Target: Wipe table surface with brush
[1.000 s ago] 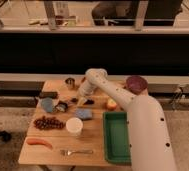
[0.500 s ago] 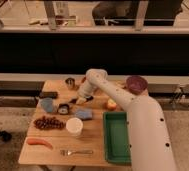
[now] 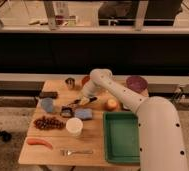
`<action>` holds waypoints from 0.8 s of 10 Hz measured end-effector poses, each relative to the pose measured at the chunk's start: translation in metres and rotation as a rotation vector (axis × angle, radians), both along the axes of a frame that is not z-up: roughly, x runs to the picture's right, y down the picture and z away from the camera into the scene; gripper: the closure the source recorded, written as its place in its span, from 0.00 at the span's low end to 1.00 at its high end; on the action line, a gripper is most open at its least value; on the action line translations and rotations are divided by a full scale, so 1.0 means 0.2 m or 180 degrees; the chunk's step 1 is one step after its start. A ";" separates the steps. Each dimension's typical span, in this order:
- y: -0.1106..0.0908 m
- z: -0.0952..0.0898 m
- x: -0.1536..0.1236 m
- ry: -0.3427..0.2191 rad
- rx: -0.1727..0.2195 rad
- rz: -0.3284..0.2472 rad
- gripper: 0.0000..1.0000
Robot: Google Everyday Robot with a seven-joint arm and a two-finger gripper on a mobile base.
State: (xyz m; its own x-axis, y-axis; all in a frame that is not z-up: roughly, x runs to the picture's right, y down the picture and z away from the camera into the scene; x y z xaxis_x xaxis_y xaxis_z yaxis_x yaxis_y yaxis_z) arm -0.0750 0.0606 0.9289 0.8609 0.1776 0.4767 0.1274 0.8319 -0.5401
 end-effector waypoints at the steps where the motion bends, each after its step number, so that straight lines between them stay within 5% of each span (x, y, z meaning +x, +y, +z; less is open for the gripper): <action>1: -0.03 -0.02 0.00 0.0014 0.0052 0.0001 0.95; 5: -0.10 -0.08 -0.02 0.0069 0.0214 0.0041 0.95; 8: -0.16 -0.11 0.05 0.0132 0.0374 0.0269 0.95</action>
State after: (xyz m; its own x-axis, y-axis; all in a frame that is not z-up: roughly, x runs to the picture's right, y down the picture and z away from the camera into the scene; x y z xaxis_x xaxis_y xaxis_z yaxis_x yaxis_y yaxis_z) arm -0.0650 0.0294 0.9073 0.8646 0.1953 0.4630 0.0340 0.8966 -0.4416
